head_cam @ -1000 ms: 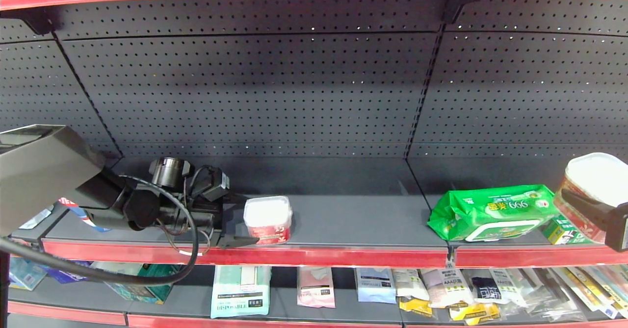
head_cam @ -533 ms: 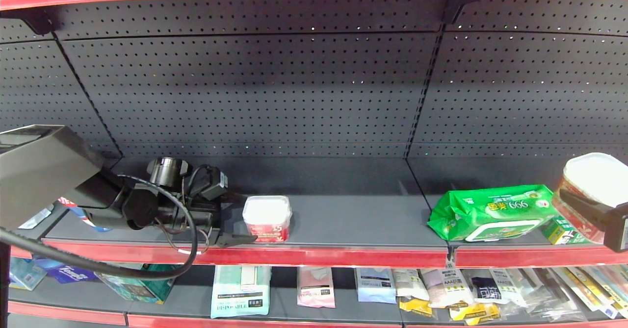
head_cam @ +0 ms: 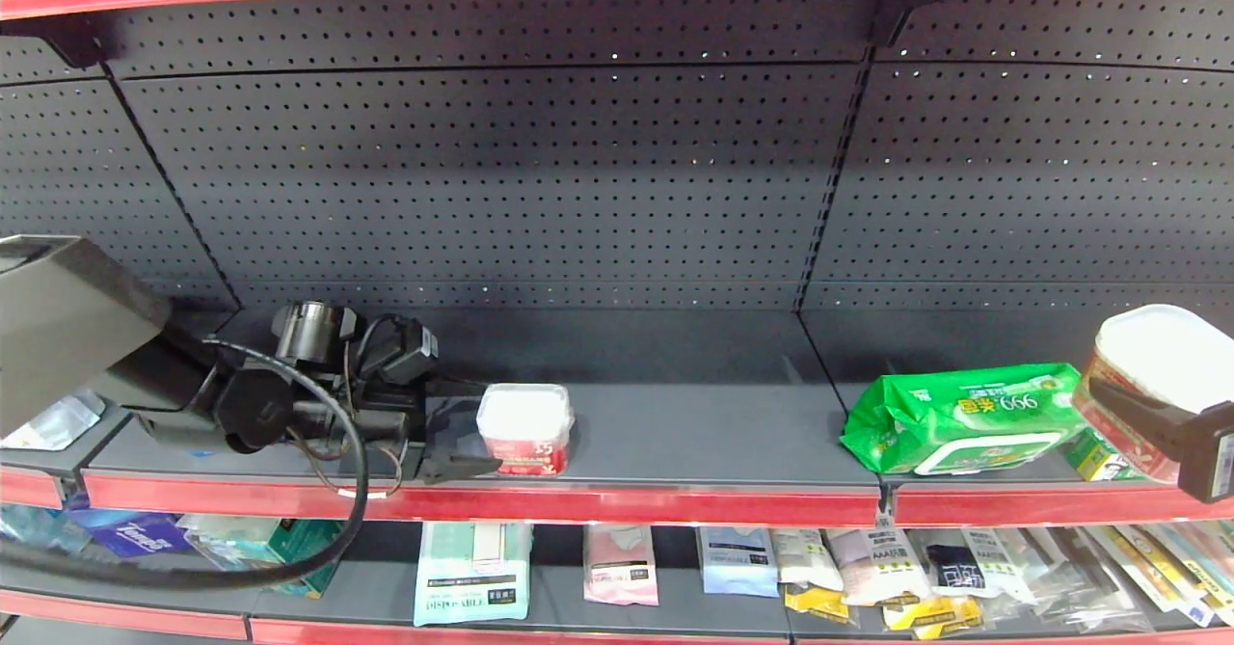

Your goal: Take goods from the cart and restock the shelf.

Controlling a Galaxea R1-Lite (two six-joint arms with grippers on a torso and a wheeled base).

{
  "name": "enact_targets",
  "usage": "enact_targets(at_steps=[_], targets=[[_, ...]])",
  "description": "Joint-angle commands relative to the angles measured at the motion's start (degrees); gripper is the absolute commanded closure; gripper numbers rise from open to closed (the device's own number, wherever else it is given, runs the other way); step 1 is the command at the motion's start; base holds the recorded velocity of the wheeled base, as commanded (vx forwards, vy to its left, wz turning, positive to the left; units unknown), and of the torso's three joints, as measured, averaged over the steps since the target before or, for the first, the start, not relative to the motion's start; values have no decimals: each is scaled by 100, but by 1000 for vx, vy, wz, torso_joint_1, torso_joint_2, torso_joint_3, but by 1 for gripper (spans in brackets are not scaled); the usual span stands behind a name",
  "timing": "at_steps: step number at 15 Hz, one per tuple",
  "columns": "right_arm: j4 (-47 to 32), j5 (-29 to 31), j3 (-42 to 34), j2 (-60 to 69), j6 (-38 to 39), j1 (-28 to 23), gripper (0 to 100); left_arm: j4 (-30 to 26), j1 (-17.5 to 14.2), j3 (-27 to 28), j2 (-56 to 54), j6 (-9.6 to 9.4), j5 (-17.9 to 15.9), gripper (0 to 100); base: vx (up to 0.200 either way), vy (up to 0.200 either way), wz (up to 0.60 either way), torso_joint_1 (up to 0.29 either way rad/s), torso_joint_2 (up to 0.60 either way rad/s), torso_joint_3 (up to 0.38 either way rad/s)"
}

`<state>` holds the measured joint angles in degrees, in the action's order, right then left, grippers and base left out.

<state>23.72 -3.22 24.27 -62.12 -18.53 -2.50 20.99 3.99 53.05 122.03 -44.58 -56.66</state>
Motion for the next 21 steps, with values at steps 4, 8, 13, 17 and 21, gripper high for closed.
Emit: enact_targets(at_steps=[4, 8, 13, 17, 21], targets=[[1, -30, 7, -45, 7, 100, 100, 89, -109, -770, -1304, 837, 604, 0, 0, 0, 0, 0, 0, 0], [1, -47, -28, -89, 16, 197, 100, 467, -38, -1377, -2544, 2340, 964, 0, 0, 0, 0, 0, 0, 0], [1, -65, -28, -186, 16, 276, 100, 696, 278, -2387, -3950, 3421, 4154, 0, 0, 0, 0, 0, 0, 0], [1, -531, 210, -459, 7, 391, 100, -570, 507, -3011, -6191, 4361, 5420, 0, 0, 0, 0, 0, 0, 0], [10, -689, 341, -670, 16, 786, 100, -4349, 770, -2554, -9531, 4458, 4330, 0, 0, 0, 0, 0, 0, 0]])
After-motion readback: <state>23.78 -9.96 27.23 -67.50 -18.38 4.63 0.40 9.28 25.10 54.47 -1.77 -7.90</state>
